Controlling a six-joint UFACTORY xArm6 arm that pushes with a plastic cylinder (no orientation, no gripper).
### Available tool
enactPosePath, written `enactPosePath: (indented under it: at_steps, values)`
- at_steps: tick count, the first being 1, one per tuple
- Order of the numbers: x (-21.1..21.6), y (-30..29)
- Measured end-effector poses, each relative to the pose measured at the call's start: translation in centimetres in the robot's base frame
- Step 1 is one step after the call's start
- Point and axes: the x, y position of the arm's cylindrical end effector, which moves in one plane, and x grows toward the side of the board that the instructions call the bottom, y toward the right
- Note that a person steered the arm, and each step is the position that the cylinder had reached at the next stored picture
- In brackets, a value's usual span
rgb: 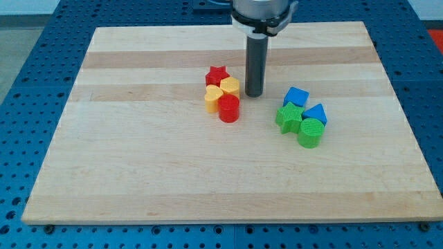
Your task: Push the blue cube into the blue triangle
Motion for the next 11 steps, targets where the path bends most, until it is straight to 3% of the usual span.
enactPosePath:
  at_steps: [6, 11]
  values:
    - [1.4, 5.4]
    - [3.6, 6.5]
